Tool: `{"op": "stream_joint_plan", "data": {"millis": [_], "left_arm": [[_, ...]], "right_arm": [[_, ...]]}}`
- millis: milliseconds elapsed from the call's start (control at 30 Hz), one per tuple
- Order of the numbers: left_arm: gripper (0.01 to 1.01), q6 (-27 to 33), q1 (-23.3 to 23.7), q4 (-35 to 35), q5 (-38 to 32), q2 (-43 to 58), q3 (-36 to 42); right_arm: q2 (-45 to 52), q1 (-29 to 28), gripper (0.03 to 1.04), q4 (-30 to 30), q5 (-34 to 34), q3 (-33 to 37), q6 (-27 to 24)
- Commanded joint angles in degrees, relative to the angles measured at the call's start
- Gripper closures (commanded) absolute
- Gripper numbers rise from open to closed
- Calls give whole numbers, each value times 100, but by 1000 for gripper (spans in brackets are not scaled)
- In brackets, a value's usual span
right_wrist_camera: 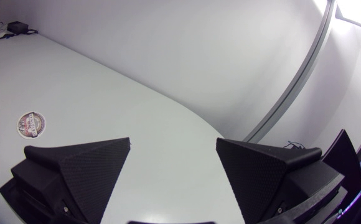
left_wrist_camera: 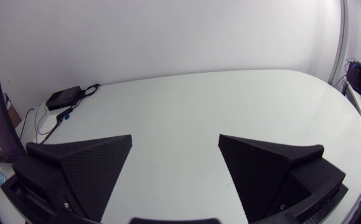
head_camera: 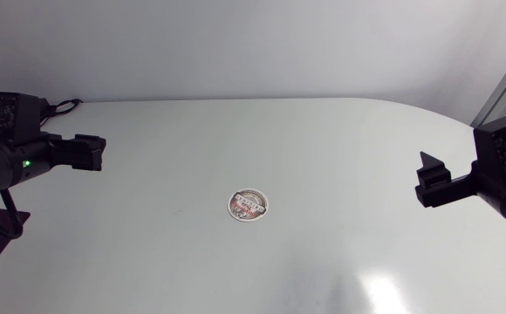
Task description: Turn the coaster over.
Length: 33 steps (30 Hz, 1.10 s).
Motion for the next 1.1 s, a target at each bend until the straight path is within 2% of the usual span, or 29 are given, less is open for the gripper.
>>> {"op": "stream_joint_plan", "data": {"millis": [0,133,233,300,400,500,567,767,900,1000,1067], "left_arm": [[48,-143,21,-60,-59,-305,-285],[48,-20,-216,46,-59,-965,-689],[48,-249,-278,72,-59,-1404,-970],[48,-425,-269,63,-59,-1659,-1155],[48,-381,-146,125,-112,-1923,-1348],[48,-539,12,441,-490,-2520,-1647],[48,-477,-5,520,-692,-2819,-1814],[48,-328,12,573,-718,-3250,-2113],[48,-249,-40,511,-718,-3628,-2210],[48,-258,-111,485,-727,-3812,-2289],[48,-266,-128,432,-727,-3997,-2377]], "right_arm": [[-220,60,64,-107,40,-171,-1],[-756,130,64,7,57,-549,-229],[-1186,262,64,192,189,-839,-282],[-1450,271,64,165,198,-980,-317],[-1749,280,64,174,198,-1138,-475],[-2030,297,64,139,163,-1261,-642],[-2118,368,64,33,154,-1261,-633],[-2127,359,64,42,303,-1437,-765],[-2918,394,64,473,286,-1973,-1020],[-3533,429,64,605,251,-2201,-748],[-3577,464,64,666,259,-2298,-475]]}}
